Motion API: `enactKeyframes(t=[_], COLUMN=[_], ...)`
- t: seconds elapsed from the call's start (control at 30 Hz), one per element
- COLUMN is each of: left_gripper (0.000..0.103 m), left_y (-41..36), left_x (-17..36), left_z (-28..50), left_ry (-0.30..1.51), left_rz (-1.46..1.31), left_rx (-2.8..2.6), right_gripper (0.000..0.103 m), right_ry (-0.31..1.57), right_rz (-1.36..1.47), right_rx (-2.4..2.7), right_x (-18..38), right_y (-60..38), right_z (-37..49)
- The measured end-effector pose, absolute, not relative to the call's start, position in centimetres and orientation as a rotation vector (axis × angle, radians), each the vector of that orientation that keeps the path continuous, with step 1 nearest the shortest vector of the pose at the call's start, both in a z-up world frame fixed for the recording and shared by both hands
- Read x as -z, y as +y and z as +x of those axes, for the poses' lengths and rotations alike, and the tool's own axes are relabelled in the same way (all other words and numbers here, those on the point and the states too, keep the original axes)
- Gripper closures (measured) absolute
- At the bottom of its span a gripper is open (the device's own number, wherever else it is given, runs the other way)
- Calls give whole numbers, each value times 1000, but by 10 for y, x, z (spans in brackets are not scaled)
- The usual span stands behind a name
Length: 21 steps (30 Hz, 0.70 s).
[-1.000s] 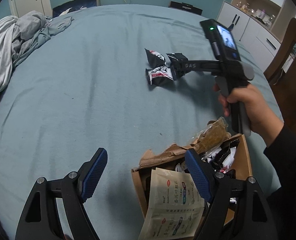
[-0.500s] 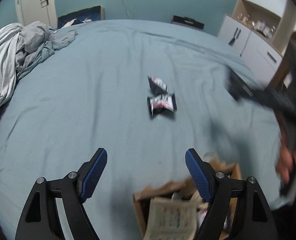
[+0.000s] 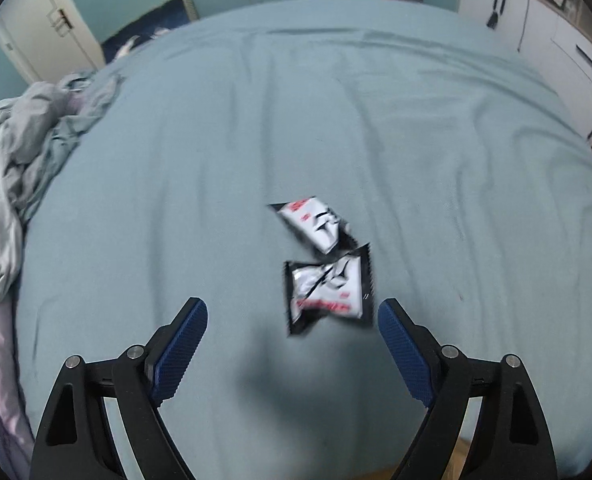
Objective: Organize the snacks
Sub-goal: 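Grasp a black packet with the right gripper while the left gripper grasps a white packet, then drop the black and white packets into the box, opening both grippers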
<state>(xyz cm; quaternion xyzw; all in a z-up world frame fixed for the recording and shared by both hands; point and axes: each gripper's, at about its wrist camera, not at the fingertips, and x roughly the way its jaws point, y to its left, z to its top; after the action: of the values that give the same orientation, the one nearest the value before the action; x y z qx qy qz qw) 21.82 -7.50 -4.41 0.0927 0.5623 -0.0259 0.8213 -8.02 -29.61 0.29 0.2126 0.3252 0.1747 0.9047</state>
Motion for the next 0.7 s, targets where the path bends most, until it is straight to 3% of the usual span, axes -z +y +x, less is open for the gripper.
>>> enactKeyframes(t=[0.27, 0.3, 0.33, 0.43, 0.7], left_gripper=[15, 22, 44, 68, 71], left_y=[-96, -97, -96, -85, -57], left_x=[84, 92, 97, 96, 29], left_z=[249, 252, 256, 255, 190], left_ry=[1283, 1322, 1354, 1376, 1219], left_rz=[226, 229, 223, 117, 84], left_rx=[78, 75, 72, 112, 182], right_gripper=[63, 63, 63, 63, 63], right_ry=[858, 866, 870, 876, 855], right_rz=[493, 502, 504, 512, 523], right_rx=[-389, -391, -387, -369, -360], right_x=[34, 37, 37, 36, 23], right_y=[-289, -291, -291, -296, -291], right_z=[-18, -12, -9, -3, -18])
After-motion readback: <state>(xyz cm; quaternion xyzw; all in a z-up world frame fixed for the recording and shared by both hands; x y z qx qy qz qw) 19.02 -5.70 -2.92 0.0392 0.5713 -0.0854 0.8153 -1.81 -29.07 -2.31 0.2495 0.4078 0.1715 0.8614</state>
